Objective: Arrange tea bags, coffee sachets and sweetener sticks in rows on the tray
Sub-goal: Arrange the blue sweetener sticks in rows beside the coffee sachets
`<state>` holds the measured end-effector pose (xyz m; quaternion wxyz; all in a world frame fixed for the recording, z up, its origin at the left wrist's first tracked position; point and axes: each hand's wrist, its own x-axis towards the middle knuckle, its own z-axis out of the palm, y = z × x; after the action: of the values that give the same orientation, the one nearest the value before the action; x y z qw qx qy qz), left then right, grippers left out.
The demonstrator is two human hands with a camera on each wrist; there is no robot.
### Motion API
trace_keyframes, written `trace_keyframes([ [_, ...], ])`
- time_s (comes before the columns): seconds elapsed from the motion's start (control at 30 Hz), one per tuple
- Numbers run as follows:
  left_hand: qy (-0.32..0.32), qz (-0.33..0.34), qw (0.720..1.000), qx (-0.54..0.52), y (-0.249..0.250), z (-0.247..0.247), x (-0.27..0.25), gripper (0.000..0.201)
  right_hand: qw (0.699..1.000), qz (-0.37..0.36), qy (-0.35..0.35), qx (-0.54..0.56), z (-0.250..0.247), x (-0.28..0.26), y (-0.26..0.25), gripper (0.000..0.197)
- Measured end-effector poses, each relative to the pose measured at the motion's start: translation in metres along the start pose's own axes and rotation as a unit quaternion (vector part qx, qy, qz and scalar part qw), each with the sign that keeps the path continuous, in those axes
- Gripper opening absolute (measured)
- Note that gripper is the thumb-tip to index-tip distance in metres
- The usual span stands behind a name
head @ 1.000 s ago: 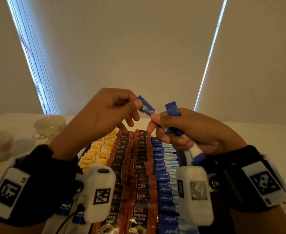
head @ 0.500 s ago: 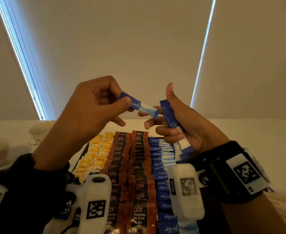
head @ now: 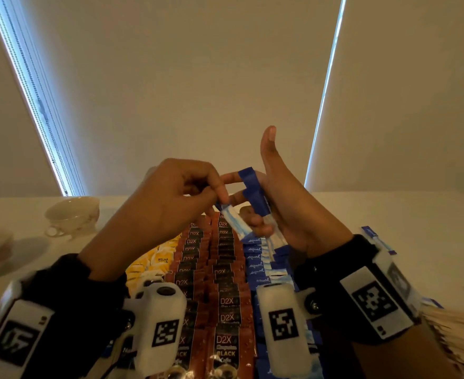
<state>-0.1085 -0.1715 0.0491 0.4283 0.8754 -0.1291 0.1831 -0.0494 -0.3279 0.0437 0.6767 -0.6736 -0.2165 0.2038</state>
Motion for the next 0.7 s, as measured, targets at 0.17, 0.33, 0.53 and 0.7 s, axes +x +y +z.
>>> trace_keyframes([
  [0.17,-0.03,-0.019,0.999,0.006,0.005,0.012,-0.001,0.014,0.993,-0.052,0.044,-0.093,0.018,0.007,0.005,0.093],
  [0.33,-0.034,-0.043,0.998,-0.025,0.005,0.019,0.0,0.023,0.984,-0.093,0.105,-0.114,0.028,0.012,0.017,0.118],
  [0.53,-0.03,-0.066,0.997,-0.021,0.0,0.026,0.0,0.006,0.976,-0.102,0.113,-0.154,0.029,0.002,0.015,0.081],
  [0.7,-0.019,-0.047,0.998,-0.035,0.004,0.022,-0.004,0.006,0.98,-0.045,0.103,-0.162,0.018,-0.007,0.007,0.083],
])
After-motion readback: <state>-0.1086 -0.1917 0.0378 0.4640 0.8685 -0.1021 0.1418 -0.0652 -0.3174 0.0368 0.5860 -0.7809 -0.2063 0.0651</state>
